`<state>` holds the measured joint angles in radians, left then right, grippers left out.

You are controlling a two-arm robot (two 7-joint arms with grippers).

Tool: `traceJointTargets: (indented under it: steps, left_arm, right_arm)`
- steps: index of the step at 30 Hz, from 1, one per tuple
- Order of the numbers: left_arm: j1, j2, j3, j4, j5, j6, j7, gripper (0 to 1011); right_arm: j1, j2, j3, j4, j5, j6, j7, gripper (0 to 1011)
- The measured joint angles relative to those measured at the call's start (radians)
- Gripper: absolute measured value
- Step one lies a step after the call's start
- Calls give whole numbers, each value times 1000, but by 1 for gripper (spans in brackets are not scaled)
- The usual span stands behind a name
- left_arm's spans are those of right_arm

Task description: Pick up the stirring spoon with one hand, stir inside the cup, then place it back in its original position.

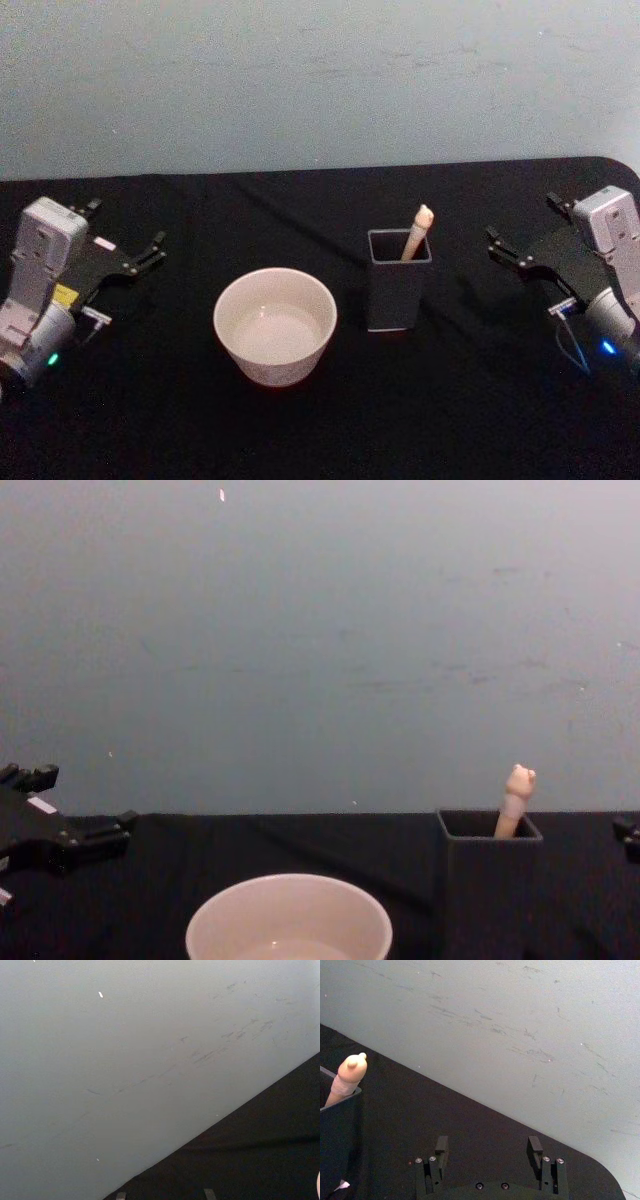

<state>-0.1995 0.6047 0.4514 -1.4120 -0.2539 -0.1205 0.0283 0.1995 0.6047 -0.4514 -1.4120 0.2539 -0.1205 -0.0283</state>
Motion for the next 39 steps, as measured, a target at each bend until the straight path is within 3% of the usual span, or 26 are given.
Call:
traceJointTargets:
  steps: [39]
  left_arm:
    - [0, 0, 0, 0, 0, 0, 0, 1001]
  right_arm:
    - [0, 0, 0, 0, 0, 0, 0, 1002]
